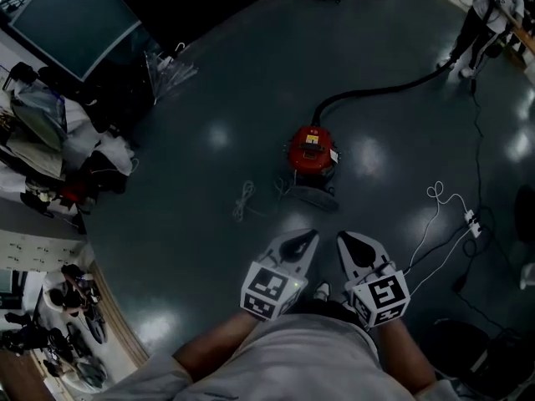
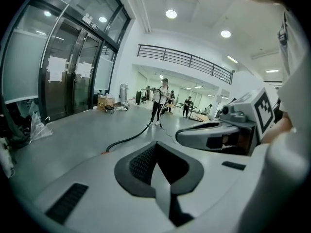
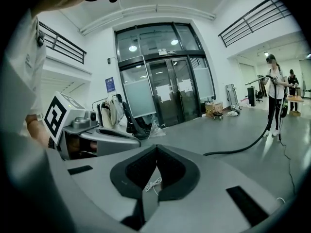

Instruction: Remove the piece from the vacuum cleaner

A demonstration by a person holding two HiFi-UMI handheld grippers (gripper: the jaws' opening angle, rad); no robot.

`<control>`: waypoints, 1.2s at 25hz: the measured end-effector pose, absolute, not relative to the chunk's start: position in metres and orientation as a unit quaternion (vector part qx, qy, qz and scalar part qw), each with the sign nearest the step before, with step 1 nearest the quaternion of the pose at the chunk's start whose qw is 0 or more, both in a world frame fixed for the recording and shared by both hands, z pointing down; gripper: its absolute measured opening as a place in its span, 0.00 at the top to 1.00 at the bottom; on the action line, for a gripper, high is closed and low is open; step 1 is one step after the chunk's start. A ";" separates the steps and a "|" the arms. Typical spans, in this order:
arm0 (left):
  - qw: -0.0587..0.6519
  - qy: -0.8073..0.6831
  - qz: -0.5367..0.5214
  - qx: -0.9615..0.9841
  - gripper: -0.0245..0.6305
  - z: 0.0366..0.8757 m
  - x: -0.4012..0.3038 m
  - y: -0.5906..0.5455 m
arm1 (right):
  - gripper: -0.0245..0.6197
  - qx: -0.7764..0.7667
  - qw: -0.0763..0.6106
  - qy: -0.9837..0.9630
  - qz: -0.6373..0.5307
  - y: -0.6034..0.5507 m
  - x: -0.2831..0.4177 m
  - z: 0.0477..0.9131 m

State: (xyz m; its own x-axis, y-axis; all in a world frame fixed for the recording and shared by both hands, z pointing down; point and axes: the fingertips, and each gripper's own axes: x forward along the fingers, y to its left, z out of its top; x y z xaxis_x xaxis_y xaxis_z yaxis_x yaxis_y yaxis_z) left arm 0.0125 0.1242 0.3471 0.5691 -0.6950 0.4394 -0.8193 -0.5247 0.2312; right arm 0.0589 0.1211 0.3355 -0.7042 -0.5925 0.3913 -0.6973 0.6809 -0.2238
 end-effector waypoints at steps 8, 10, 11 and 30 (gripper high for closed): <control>0.198 -0.383 0.166 0.887 0.95 0.402 -0.023 0.025 | 0.94 0.376 0.188 -0.889 0.183 0.015 0.025 0.403; 0.184 -0.371 0.157 0.896 0.95 0.415 -0.027 0.004 | 0.94 0.372 0.196 -0.889 0.179 -0.007 0.018 0.425; 0.179 -0.367 0.153 0.900 0.95 0.423 -0.029 -0.006 | 0.94 0.371 0.201 -0.889 0.177 -0.017 0.017 0.439; 0.226 -0.387 0.145 0.882 0.95 0.578 -0.045 -0.090 | 0.78 0.182 0.464 -0.859 0.114 -0.086 0.028 0.855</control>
State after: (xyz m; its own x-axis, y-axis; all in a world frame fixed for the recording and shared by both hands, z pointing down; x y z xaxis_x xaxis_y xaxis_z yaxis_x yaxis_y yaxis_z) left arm -0.0446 -0.0898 0.5781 0.6585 -0.6167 0.4313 -0.7481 -0.5985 0.2866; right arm 0.0281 -0.0861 0.8545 -0.5031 -0.2064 0.8392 -0.4181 0.9080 -0.0274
